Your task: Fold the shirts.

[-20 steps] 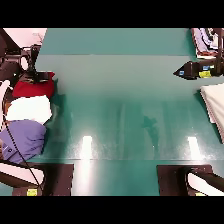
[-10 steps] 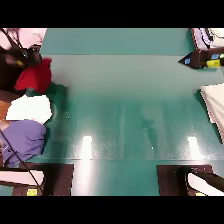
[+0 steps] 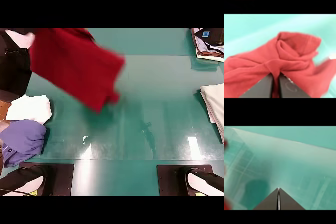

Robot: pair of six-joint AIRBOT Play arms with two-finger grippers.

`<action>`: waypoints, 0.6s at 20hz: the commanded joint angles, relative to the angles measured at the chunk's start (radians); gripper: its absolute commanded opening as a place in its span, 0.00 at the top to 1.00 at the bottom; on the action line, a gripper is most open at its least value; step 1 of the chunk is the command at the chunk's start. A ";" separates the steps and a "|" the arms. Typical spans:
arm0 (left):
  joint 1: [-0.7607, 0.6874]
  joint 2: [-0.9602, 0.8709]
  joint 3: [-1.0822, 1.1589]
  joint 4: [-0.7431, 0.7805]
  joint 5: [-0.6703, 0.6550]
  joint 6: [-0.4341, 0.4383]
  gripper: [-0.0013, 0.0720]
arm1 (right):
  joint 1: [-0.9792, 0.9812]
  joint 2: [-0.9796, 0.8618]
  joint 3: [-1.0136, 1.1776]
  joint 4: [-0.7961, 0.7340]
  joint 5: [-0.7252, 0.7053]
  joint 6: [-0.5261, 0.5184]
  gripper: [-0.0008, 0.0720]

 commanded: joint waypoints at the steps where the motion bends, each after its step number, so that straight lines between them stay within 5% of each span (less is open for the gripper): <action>1: -0.162 -0.037 -0.077 -0.045 -0.028 0.010 0.94 | 0.000 0.000 0.012 0.000 -0.005 0.000 0.96; 6: -0.277 -0.212 -0.205 -0.117 -0.015 0.010 0.90 | 0.000 0.000 0.012 -0.001 0.019 0.000 0.96; 12: -0.229 -0.274 -0.212 -0.067 0.003 0.029 0.90 | 0.000 0.000 0.012 -0.001 0.023 0.000 0.96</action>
